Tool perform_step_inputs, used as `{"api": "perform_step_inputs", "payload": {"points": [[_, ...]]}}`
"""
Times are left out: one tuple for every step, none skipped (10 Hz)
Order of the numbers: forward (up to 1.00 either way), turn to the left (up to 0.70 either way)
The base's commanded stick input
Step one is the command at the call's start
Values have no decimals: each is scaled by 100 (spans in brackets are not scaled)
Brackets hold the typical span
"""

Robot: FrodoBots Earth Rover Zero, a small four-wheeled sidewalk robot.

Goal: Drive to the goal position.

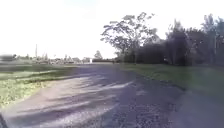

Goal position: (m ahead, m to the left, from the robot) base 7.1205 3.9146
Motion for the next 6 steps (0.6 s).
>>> {"api": "perform_step_inputs", "payload": {"points": [[85,-34],[85,-34],[85,-34],[85,-34],[85,-30],[85,-18]]}}
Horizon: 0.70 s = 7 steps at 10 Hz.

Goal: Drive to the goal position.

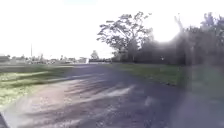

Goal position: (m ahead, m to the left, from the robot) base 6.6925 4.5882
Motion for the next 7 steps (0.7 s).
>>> {"api": "perform_step_inputs", "payload": {"points": [[85,-5],[85,0],[85,0],[85,0],[85,0],[85,0],[85,0]]}}
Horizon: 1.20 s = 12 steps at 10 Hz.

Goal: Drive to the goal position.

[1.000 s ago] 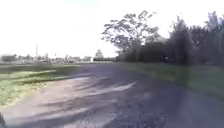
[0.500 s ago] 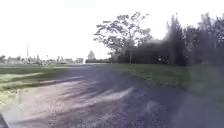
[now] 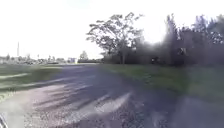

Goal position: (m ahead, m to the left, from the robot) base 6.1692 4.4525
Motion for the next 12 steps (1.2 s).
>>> {"api": "perform_step_inputs", "payload": {"points": [[85,0],[85,0],[85,0],[85,0],[85,0],[85,0],[85,0],[85,0],[85,0],[85,0],[85,0],[85,0]]}}
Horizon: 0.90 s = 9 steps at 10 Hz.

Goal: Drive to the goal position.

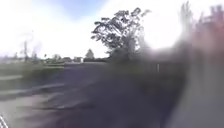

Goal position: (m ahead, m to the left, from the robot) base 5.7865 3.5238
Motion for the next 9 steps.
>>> {"api": "perform_step_inputs", "payload": {"points": [[85,0],[85,0],[85,0],[85,0],[85,0],[85,0],[85,0],[85,0],[85,1]]}}
